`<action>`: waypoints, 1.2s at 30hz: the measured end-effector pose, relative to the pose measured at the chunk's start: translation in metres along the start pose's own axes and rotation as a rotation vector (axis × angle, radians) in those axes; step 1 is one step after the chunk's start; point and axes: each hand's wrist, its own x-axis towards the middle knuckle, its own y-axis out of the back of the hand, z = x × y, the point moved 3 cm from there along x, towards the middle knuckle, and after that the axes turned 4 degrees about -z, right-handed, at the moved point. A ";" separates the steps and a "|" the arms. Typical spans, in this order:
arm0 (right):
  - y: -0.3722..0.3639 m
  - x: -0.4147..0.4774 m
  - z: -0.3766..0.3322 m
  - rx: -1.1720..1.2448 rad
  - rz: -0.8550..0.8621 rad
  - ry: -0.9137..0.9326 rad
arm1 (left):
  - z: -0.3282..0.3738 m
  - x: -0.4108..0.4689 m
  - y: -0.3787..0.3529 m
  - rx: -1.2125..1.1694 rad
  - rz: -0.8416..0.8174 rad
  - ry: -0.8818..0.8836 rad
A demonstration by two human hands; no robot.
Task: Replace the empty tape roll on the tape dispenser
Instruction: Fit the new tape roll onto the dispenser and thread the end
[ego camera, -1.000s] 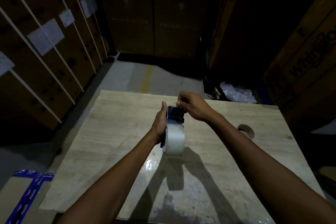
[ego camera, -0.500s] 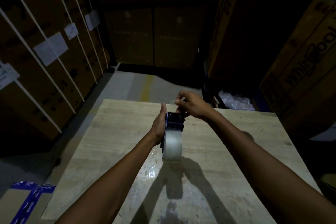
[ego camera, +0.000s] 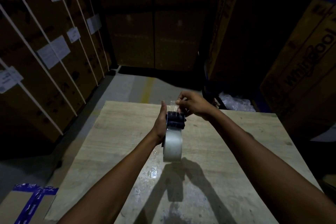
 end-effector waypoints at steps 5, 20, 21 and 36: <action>-0.002 0.001 0.003 0.060 -0.015 -0.046 | 0.006 0.000 0.000 0.050 0.015 -0.030; -0.008 -0.001 0.028 0.324 -0.248 -0.423 | 0.010 -0.009 -0.004 0.182 0.033 -0.036; -0.010 -0.002 0.028 0.360 -0.247 -0.431 | 0.009 -0.009 -0.004 0.189 0.023 -0.040; -0.045 -0.005 0.038 0.799 -0.205 -0.511 | 0.018 -0.010 0.003 0.175 0.111 -0.209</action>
